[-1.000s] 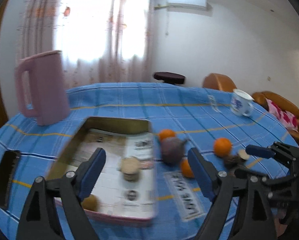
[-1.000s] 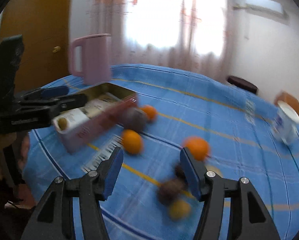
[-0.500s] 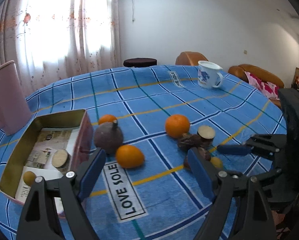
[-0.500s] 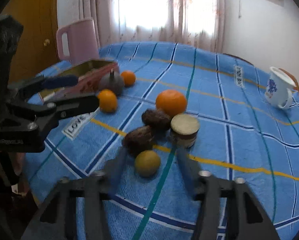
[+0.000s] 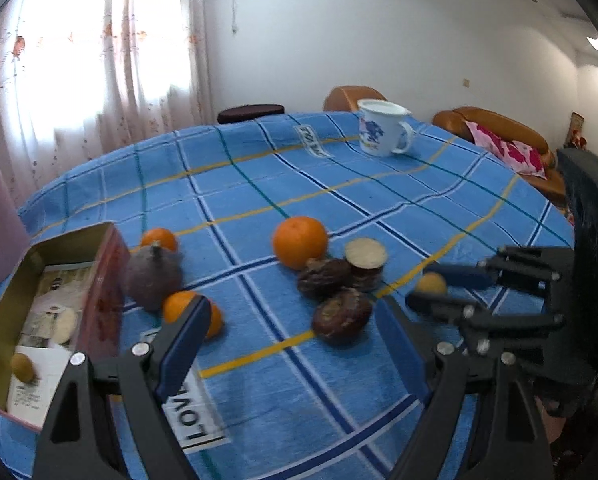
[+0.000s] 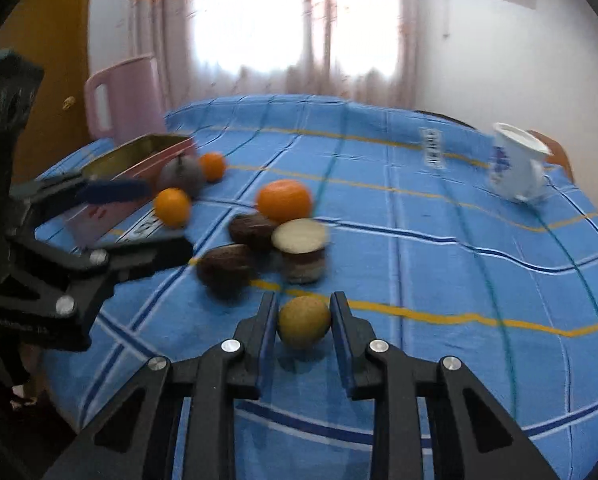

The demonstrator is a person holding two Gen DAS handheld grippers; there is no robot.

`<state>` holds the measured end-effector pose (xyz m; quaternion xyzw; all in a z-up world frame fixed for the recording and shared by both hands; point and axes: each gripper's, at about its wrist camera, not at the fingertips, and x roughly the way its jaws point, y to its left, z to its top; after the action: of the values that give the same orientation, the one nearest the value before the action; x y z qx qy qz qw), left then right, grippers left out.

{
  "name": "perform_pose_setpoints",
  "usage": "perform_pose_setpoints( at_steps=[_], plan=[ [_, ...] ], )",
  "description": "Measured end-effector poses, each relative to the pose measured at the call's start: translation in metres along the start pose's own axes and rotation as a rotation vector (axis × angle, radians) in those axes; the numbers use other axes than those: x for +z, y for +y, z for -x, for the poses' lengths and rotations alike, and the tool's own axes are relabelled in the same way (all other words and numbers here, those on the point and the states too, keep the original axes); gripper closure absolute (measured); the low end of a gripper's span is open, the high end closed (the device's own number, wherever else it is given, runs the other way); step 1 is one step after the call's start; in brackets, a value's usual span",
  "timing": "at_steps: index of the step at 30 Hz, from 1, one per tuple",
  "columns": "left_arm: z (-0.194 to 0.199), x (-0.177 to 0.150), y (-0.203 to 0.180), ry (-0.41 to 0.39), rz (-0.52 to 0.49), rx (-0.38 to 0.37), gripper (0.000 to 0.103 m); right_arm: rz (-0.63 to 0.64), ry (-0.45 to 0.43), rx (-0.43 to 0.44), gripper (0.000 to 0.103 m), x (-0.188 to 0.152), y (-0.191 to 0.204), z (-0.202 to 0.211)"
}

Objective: Organize fruits
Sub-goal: 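Grasp a dark brown mangosteen with the left tool while the right tool holds the kiwi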

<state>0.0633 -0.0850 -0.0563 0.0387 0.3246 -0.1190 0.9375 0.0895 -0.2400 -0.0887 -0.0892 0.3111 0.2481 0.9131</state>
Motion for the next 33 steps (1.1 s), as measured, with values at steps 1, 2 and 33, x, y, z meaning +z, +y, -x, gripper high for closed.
perform_pose_setpoints(
  at_steps=[1,2,33],
  plan=[
    [-0.004,0.000,-0.002,0.012,0.001,-0.014,0.017,-0.002,-0.009,-0.020,0.075,0.000,-0.003,0.001],
    [-0.008,0.001,-0.004,0.026,0.005,-0.026,0.017,0.000,-0.012,-0.031,0.075,0.000,-0.005,0.001],
    [-0.009,-0.009,-0.001,0.027,0.051,-0.126,0.066,0.004,-0.137,-0.011,0.075,-0.009,-0.006,0.016]
  ],
)
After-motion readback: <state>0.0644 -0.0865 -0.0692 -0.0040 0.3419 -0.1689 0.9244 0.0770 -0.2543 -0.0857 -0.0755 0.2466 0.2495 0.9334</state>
